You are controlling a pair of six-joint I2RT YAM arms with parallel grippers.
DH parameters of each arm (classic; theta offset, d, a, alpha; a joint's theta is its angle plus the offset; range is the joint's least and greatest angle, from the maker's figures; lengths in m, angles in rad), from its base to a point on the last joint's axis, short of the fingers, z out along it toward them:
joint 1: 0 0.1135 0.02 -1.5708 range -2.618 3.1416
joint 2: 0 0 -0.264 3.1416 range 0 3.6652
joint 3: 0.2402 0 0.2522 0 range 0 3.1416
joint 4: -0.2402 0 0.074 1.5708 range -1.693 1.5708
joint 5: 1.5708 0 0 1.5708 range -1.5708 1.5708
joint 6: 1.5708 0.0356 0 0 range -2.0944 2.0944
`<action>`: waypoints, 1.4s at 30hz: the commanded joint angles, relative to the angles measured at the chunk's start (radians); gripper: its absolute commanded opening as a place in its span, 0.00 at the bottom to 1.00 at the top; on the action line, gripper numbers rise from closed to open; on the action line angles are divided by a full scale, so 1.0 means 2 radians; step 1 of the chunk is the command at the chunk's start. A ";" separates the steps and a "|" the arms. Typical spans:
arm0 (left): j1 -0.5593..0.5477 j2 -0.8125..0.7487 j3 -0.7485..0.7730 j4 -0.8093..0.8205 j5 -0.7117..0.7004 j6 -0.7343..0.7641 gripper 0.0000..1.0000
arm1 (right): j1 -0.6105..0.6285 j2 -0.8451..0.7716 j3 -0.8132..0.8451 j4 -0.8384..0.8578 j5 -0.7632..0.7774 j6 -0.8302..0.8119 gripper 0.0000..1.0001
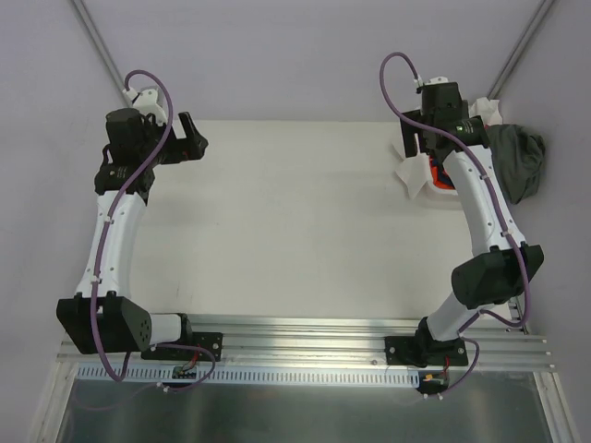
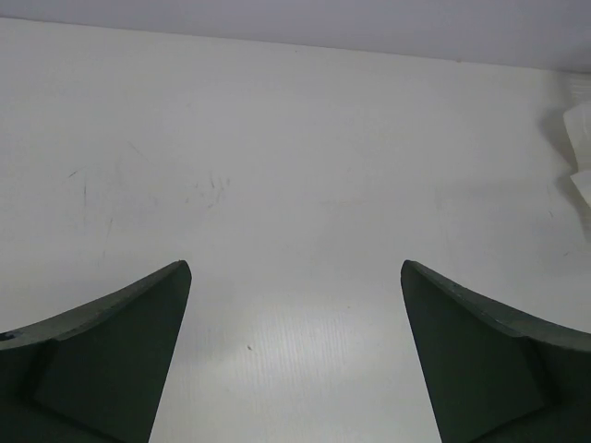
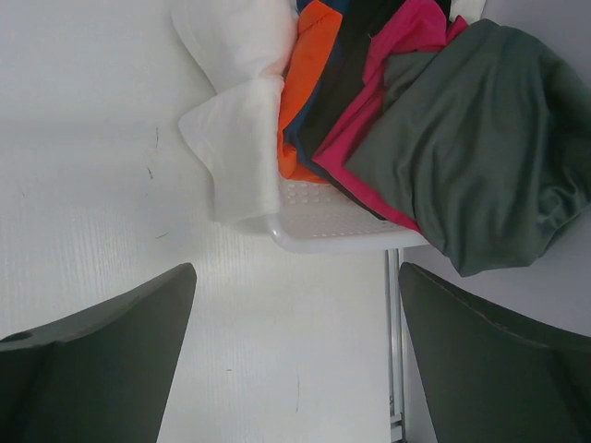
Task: Fold and stack the t-shirts
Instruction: Grab crumpled tshirt from bin with the right arm
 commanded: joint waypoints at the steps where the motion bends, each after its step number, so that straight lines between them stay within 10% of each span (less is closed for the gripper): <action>1: -0.011 0.003 0.000 0.014 0.025 -0.021 0.99 | -0.003 -0.002 0.010 0.011 0.017 0.017 0.97; 17: -0.207 0.204 0.224 -0.035 -0.051 0.222 0.99 | -0.045 0.079 0.056 0.020 -0.204 0.014 0.97; 42: -0.231 0.333 0.231 -0.068 -0.101 0.163 0.99 | -0.207 0.200 0.076 0.258 0.022 -0.130 0.99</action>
